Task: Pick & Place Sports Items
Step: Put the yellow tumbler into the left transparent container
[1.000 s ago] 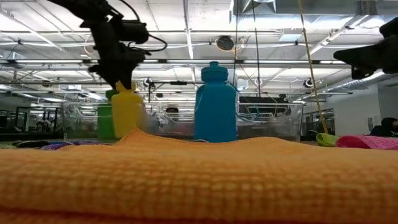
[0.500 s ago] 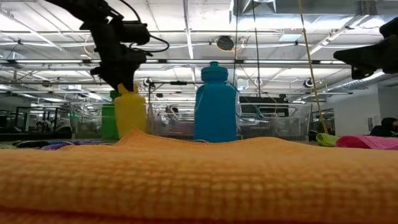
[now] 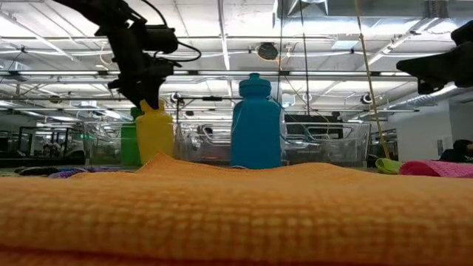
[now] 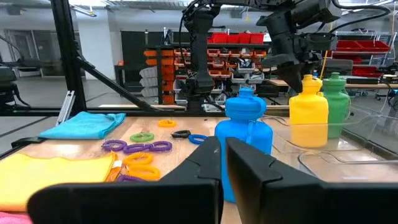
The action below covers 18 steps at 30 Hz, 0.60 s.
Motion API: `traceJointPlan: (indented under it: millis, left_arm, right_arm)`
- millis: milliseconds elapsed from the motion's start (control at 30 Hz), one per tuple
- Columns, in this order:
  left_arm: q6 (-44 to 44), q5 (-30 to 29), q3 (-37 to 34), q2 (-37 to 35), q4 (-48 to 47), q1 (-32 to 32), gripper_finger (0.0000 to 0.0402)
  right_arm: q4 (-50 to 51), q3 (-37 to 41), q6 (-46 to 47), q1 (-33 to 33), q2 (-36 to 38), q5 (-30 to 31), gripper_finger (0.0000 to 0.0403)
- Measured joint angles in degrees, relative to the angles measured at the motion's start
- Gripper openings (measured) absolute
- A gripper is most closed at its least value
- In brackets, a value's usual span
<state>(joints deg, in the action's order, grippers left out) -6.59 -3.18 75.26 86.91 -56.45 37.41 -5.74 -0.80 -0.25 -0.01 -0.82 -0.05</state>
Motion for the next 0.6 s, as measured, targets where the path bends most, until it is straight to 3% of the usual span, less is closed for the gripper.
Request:
traceJointPlan:
  millis: [400,600]
  left_arm:
    - [0.3,0.1,0.0,0.0,0.0,-0.2,0.0204]
    - [0.5,0.3,-0.1,0.1,0.1,-0.4,0.0239]
  right_arm:
    - [0.0,0.0,0.0,0.0,0.0,0.0,0.0000]
    - [0.0,0.0,0.0,0.0,0.0,0.0,0.0000]
